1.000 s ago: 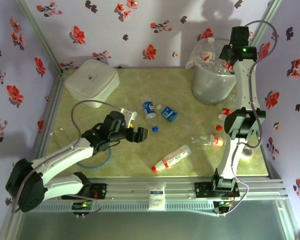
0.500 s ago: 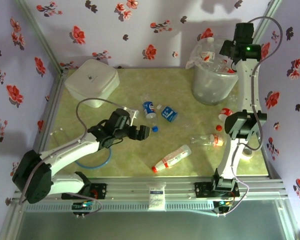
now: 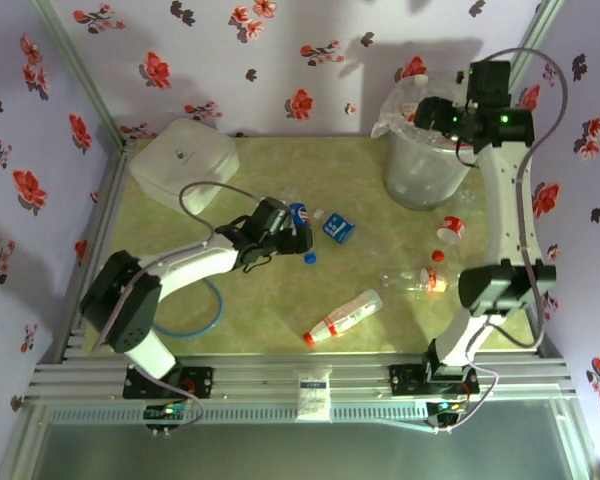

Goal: Put the plastic bottles in the bin

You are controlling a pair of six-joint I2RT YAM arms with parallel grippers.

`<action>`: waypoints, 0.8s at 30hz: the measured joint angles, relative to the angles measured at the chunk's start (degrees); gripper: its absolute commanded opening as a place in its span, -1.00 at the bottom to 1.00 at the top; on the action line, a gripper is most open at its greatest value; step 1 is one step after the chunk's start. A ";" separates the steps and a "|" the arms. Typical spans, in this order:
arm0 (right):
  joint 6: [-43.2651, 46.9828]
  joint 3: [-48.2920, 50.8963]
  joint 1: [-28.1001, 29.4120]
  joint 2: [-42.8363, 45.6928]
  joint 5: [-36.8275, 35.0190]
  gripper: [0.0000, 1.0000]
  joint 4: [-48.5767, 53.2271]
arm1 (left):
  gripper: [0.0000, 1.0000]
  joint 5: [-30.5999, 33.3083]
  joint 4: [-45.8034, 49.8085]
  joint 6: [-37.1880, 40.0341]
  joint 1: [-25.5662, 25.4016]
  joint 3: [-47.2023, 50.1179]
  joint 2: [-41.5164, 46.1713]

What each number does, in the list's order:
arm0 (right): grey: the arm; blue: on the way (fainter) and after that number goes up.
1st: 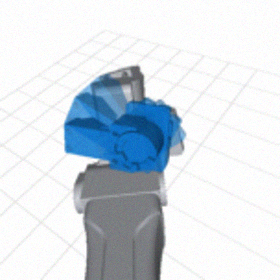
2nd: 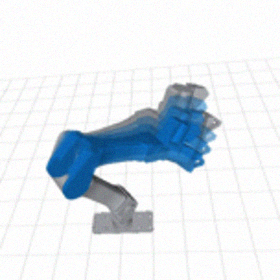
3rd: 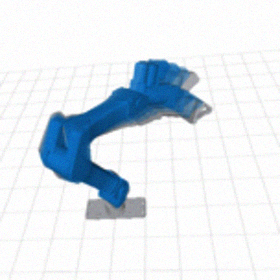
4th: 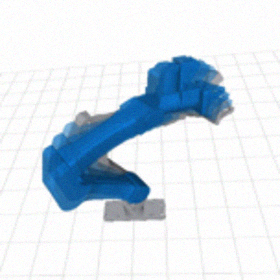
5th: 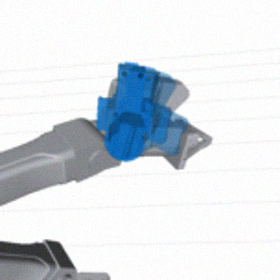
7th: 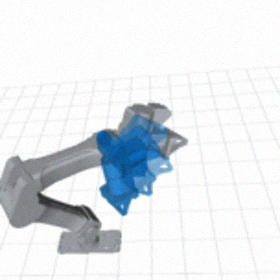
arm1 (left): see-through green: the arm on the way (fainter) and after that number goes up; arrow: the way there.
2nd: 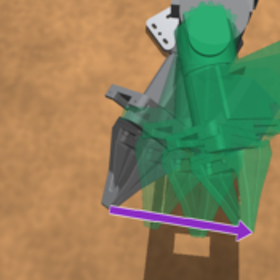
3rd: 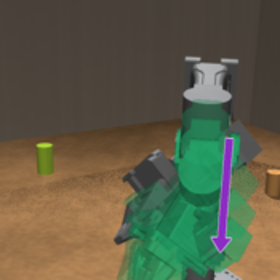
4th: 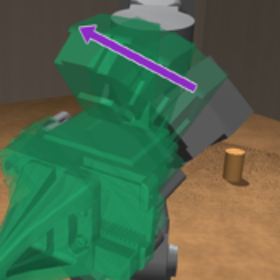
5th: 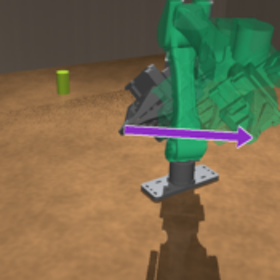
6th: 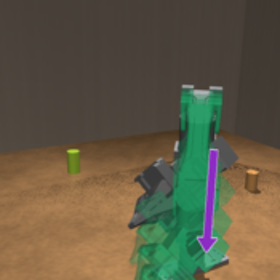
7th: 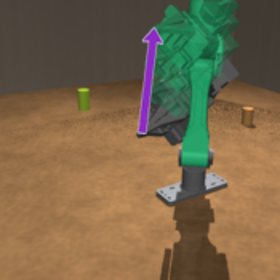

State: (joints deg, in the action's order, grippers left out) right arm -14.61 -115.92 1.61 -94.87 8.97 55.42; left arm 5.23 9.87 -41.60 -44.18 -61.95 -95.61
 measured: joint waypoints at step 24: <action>-2.03 35.01 -0.87 30.10 12.74 0.73 -8.83 | 0.10 4.72 0.94 -8.31 -0.04 -8.46 -12.98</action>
State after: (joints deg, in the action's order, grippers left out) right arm -16.64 -80.90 0.73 -64.77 21.71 46.59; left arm 9.96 10.81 -49.91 -44.23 -70.41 -108.60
